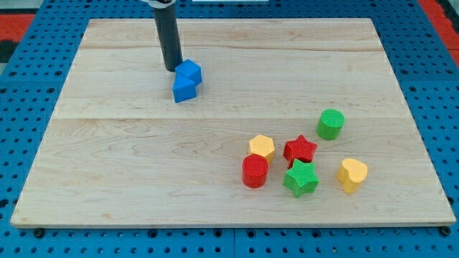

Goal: Push the blue triangle and blue cube towards to the middle of the board

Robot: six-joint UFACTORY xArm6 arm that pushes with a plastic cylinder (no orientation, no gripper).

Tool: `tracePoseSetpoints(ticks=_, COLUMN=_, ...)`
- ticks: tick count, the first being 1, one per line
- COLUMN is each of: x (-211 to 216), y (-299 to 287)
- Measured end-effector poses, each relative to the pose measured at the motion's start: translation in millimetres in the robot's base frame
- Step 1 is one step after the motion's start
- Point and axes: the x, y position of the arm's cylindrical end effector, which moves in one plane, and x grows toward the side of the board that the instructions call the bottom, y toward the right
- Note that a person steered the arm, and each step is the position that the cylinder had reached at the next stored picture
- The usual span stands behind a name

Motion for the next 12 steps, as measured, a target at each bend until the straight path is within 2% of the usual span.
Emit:
tracePoseSetpoints(ticks=2, x=45, y=9)
tracePoseSetpoints(ticks=3, x=75, y=-42)
tracePoseSetpoints(ticks=4, x=107, y=-46)
tracePoseSetpoints(ticks=5, x=100, y=-13)
tracePoseSetpoints(ticks=6, x=64, y=-1)
tracePoseSetpoints(ticks=7, x=52, y=12)
tracePoseSetpoints(ticks=11, x=57, y=32)
tracePoseSetpoints(ticks=12, x=80, y=28)
